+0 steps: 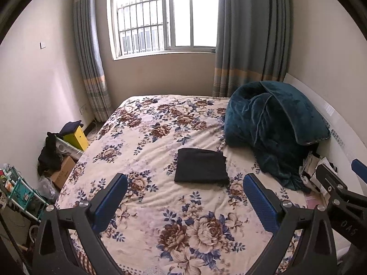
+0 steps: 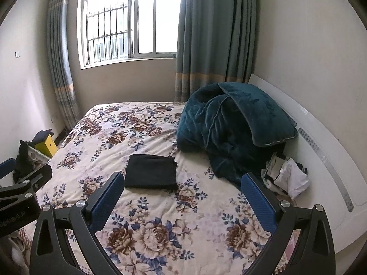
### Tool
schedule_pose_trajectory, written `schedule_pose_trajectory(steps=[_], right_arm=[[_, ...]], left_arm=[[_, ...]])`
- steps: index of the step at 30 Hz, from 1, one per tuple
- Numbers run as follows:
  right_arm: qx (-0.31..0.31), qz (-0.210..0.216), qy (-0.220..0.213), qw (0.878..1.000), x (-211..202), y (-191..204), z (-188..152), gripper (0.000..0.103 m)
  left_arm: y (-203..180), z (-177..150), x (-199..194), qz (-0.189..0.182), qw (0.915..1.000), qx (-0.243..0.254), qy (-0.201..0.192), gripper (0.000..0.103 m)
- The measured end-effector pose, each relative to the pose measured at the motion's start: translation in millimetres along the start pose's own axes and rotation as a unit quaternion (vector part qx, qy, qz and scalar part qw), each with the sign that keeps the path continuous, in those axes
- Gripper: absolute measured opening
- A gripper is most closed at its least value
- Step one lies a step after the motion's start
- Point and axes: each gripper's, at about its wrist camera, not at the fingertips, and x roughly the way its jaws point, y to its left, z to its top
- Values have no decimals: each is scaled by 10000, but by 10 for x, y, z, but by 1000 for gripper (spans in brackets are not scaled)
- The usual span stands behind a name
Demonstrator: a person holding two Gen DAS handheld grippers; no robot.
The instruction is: Fold small clothes
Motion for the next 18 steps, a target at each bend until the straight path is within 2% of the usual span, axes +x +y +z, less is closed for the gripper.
schedule_pose_trajectory(steps=[18], right_arm=[[33, 20, -73, 10000, 26, 27, -50, 103]], left_arm=[[-16, 4, -30, 72, 9999, 25, -77, 103]])
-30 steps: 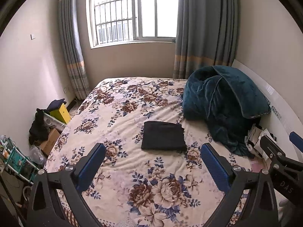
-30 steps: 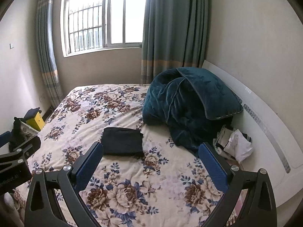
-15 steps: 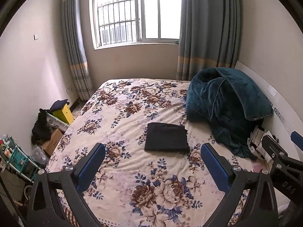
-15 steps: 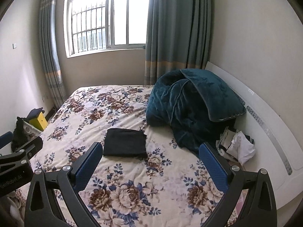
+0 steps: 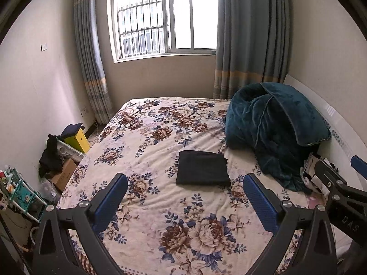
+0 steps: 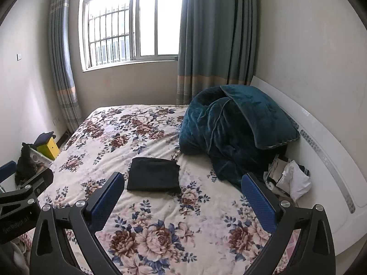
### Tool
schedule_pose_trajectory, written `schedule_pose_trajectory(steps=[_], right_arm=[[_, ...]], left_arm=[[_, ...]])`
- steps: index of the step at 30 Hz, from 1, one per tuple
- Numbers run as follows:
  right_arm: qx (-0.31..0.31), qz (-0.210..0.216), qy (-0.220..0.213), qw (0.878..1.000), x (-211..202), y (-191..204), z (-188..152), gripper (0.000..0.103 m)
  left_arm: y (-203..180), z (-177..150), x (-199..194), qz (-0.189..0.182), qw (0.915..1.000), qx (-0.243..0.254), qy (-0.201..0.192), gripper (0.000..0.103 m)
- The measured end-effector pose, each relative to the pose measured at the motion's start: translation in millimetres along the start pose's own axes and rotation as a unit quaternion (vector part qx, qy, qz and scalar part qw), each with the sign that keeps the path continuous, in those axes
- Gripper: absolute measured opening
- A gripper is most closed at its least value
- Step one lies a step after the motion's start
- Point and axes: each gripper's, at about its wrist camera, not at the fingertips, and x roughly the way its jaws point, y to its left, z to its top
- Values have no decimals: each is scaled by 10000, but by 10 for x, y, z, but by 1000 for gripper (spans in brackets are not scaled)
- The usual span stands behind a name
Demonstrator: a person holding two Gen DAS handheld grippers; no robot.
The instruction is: Fold small clothes
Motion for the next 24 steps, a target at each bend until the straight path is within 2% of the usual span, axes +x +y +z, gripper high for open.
schedule_pose_trajectory(steps=[24], right_arm=[[-21, 8, -31, 10000, 9, 56, 26, 103]], left_arm=[[7, -8, -54, 87, 9999, -73, -60, 103]])
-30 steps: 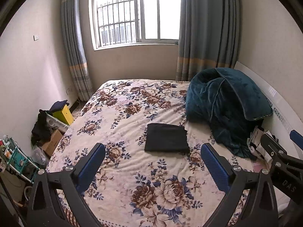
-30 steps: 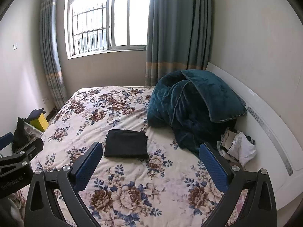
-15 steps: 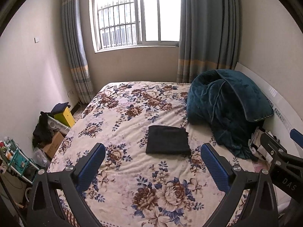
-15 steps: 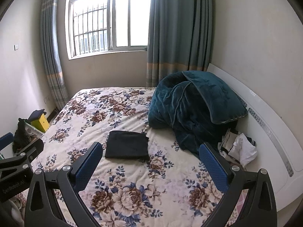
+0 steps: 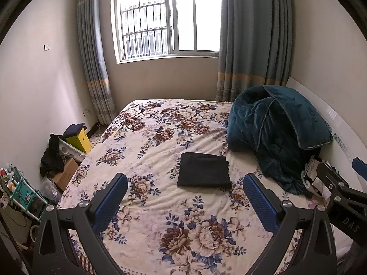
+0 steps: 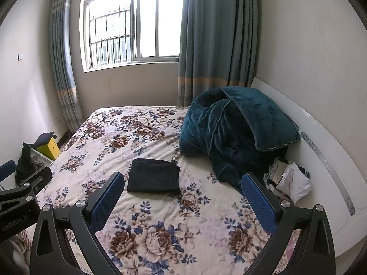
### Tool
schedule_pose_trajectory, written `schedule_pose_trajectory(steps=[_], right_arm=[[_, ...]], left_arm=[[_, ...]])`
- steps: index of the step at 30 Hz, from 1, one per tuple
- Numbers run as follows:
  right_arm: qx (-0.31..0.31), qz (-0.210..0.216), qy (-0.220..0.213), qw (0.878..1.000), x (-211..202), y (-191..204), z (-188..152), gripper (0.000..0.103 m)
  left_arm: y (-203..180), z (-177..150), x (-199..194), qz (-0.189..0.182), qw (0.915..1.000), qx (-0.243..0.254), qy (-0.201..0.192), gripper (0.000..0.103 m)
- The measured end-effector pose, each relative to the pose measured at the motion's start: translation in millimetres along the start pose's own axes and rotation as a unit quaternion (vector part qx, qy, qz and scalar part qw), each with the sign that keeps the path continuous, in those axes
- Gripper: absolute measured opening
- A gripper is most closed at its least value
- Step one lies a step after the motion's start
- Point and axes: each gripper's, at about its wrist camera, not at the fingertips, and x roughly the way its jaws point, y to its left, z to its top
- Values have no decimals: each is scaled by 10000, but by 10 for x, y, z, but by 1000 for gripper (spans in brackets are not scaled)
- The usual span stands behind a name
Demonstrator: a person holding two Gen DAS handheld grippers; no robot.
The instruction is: Fold small clothes
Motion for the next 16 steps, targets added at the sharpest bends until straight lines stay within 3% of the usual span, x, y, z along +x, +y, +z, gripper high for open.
schedule_pose_trajectory(steps=[16], right_arm=[[-16, 25, 8, 10000, 14, 37, 23, 103]], left_arm=[[59, -26, -48, 183, 9997, -158, 29, 103]])
